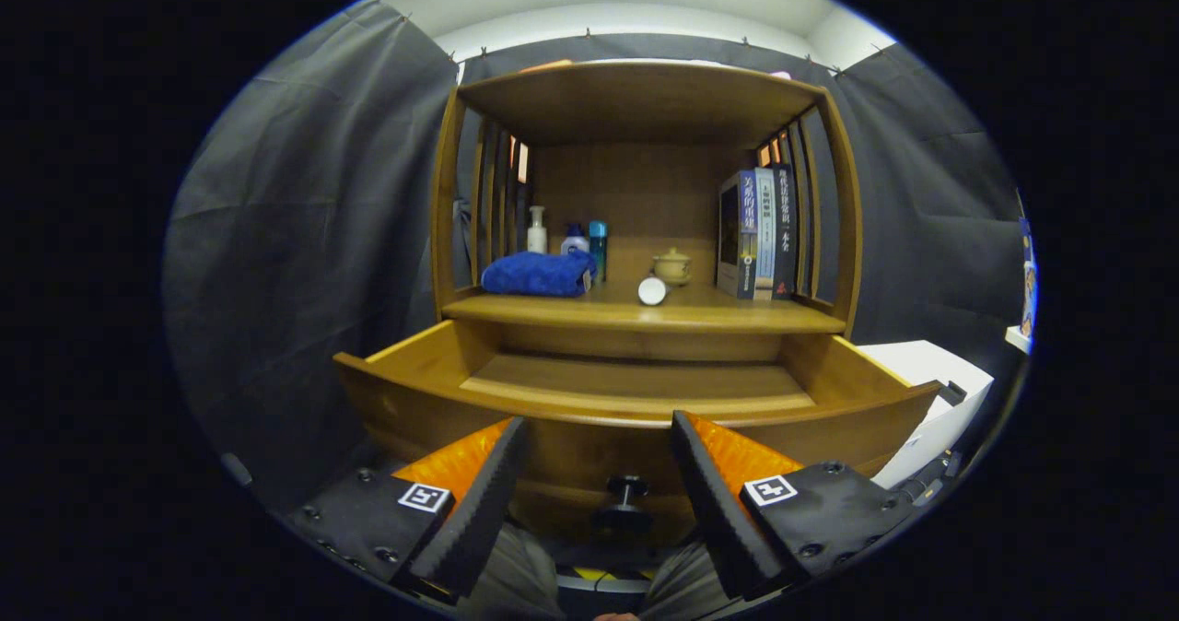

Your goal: Pull open the drawer, take out the items inside it, and place them on the countertop above the cabinet.

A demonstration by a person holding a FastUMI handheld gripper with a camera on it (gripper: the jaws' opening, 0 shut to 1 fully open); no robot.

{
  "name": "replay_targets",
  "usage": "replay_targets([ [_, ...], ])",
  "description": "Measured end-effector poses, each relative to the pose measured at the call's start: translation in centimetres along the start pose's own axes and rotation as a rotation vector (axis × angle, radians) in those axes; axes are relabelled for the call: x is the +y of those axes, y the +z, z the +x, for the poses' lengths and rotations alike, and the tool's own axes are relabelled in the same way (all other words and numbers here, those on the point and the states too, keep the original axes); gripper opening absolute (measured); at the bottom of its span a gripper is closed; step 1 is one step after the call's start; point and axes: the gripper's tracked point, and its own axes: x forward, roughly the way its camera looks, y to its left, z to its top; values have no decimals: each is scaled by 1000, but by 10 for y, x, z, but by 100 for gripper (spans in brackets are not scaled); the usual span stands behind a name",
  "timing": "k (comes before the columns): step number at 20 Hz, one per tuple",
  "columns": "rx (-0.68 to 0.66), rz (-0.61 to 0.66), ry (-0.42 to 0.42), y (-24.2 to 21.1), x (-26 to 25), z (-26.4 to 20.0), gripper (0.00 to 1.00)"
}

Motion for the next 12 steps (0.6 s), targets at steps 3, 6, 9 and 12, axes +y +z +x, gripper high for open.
replay_targets([
  [3,-30,-27,-17,1,1,1,99],
  [6,-30,-36,-29,-3,0,1,99],
  [9,18,7,-7,-18,2,1,99],
  [12,54,49,-29,-28,-9,6,99],
])
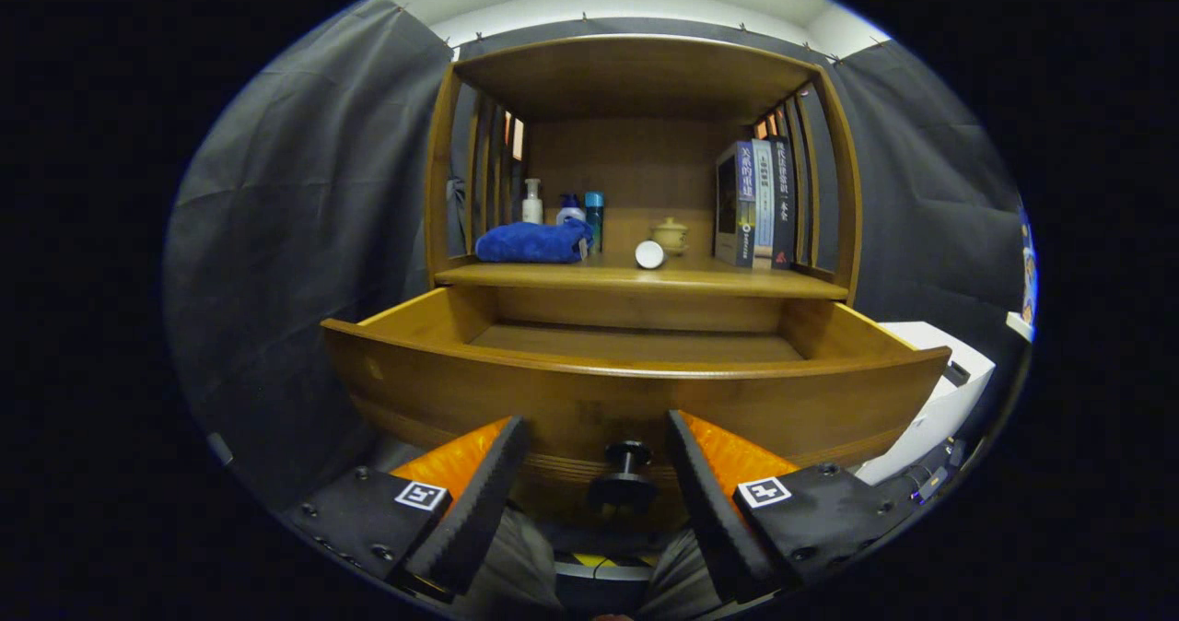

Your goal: Pull open the drawer, take out the items inside it, and place them on the countertop above the cabinet.

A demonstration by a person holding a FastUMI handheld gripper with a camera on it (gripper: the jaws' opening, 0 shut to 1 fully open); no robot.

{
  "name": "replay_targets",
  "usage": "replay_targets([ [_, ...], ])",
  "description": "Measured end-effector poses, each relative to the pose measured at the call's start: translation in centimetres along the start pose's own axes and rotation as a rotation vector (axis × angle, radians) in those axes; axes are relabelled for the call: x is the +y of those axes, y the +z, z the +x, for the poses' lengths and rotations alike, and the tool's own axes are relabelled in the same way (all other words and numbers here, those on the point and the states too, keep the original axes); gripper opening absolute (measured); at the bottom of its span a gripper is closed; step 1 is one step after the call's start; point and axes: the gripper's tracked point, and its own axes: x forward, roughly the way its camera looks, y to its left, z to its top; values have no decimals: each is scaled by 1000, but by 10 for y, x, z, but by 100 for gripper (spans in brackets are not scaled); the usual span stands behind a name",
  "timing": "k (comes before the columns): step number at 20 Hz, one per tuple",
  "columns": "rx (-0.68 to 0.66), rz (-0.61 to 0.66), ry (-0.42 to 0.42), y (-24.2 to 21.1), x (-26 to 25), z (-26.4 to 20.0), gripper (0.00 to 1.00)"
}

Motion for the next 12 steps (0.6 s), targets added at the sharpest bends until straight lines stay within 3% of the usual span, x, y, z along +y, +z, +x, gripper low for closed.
replay_targets([
  [8,-10,68,-27,13,-8,22,97],
  [12,-21,29,-57,24,-14,55,94],
])
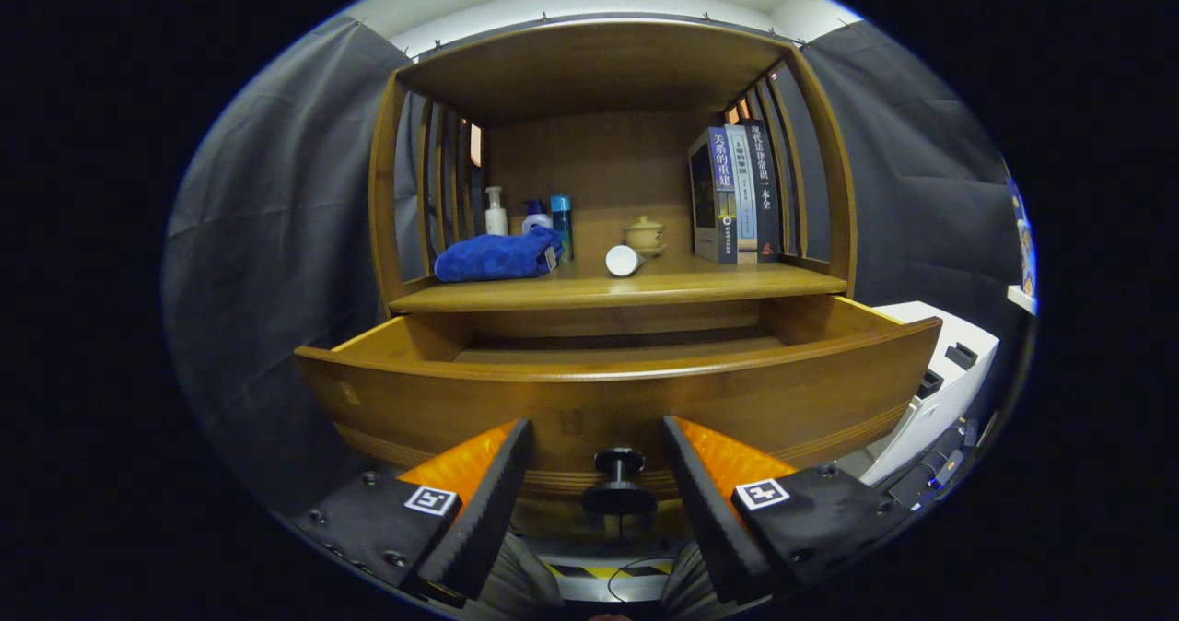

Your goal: Pull open the drawer, take out the items inside it, and place them on the countertop above the cabinet.

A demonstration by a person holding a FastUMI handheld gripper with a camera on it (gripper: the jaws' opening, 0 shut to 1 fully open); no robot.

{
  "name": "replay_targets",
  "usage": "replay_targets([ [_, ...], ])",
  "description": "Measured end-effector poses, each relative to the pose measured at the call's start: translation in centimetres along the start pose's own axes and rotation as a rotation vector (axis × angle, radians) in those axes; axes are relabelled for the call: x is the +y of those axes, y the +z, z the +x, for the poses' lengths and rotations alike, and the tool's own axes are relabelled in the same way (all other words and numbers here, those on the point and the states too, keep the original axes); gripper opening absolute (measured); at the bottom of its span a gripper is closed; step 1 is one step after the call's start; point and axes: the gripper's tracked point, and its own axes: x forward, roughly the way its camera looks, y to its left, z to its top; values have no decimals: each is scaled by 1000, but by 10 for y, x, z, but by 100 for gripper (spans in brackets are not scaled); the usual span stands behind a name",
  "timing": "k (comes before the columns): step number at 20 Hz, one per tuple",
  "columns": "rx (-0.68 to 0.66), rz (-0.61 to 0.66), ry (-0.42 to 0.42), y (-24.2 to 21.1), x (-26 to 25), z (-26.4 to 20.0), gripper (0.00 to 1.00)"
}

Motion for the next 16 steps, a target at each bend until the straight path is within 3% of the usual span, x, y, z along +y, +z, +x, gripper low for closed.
replay_targets([
  [16,3,6,-55,23,-6,104,95],
])
